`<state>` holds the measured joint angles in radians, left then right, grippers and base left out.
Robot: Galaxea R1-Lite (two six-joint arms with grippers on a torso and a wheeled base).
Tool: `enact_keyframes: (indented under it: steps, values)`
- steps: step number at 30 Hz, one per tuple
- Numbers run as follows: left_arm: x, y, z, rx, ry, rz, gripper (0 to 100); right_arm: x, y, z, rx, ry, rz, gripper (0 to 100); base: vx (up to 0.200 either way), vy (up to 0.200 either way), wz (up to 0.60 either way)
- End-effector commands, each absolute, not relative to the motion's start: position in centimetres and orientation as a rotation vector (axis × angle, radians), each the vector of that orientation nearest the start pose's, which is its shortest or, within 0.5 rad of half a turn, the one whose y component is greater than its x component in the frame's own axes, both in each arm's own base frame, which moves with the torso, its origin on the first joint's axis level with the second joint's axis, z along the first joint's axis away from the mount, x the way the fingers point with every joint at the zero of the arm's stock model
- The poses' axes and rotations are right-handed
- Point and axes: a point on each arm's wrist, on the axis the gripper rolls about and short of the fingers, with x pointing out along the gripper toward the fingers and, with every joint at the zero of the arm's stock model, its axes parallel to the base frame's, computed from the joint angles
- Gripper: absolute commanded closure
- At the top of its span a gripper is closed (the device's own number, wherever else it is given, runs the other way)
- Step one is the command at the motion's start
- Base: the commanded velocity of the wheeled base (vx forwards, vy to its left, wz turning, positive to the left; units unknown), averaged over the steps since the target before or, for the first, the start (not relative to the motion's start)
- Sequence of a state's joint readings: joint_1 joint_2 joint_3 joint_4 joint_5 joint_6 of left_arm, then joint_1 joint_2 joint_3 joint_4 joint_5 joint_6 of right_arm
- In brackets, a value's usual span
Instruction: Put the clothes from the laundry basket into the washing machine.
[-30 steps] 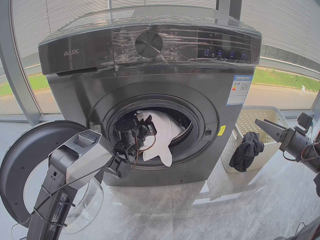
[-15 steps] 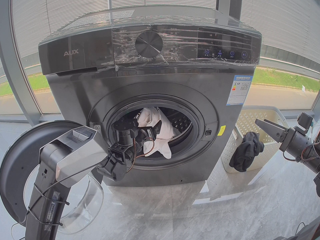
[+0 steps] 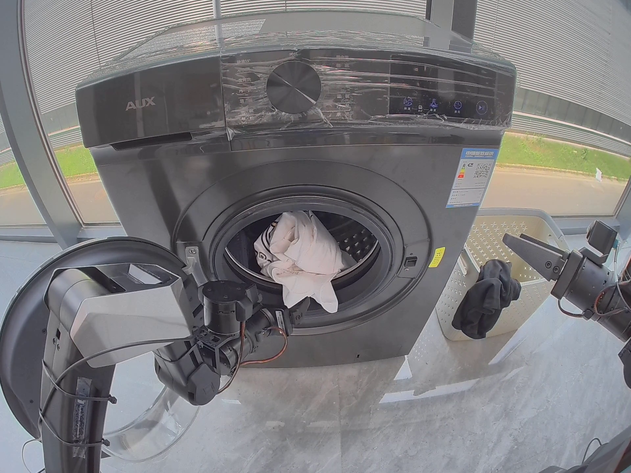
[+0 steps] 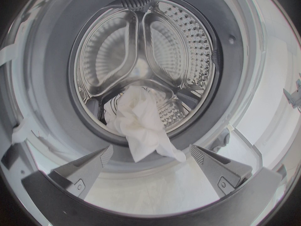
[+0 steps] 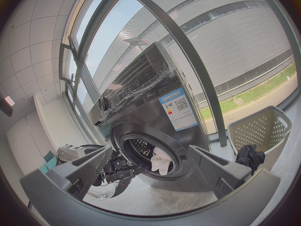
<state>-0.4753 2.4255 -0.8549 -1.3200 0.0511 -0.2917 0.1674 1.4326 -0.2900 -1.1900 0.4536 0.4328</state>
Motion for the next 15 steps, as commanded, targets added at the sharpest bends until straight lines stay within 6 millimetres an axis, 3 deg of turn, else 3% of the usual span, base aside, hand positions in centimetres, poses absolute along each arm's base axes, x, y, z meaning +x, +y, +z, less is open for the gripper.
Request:
enact_keyframes:
  steps: [1,5,15]
  values:
    - [35.2,-18.3,-0.9,-0.212,0.311,-0.395,0,19.5,4.4,17.4,0.411,0.088,0.625,0,0.0,0.0,0.0]
    - [34.8,-19.9,-1.4,-0.197,0.306,-0.439,0,19.5,4.4,17.4,0.411,0.088,0.625,0,0.0,0.0,0.0]
    - [36.3,-19.9,-3.7,-0.171,0.362,-0.389,0,19.5,4.4,17.4,0.412,0.091,0.624,0,0.0,0.0,0.0]
